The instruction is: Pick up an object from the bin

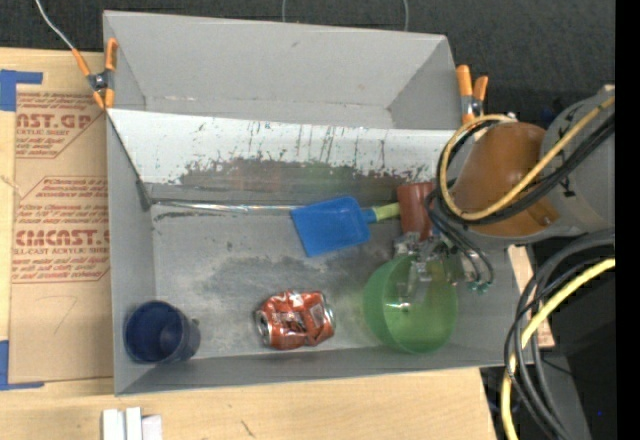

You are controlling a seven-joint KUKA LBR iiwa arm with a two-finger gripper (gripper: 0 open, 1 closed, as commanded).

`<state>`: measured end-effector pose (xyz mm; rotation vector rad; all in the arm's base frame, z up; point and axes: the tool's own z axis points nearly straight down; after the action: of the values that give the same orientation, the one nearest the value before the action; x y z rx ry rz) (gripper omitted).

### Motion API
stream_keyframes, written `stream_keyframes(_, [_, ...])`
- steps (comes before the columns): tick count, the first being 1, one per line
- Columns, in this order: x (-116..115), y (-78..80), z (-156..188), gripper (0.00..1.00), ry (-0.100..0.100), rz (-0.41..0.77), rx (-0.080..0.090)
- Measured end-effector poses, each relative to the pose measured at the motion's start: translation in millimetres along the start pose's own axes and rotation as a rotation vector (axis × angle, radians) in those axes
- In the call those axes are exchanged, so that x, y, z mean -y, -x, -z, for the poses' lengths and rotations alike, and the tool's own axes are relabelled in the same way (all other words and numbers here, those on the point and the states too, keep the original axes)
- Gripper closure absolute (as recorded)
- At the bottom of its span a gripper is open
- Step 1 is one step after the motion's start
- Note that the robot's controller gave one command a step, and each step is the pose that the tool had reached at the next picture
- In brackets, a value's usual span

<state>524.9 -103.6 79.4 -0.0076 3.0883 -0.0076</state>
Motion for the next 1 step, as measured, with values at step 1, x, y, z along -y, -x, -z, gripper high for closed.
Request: stream_keyframes(1, [0.0,0.0,0.0,1.0,0.0,0.0,0.0])
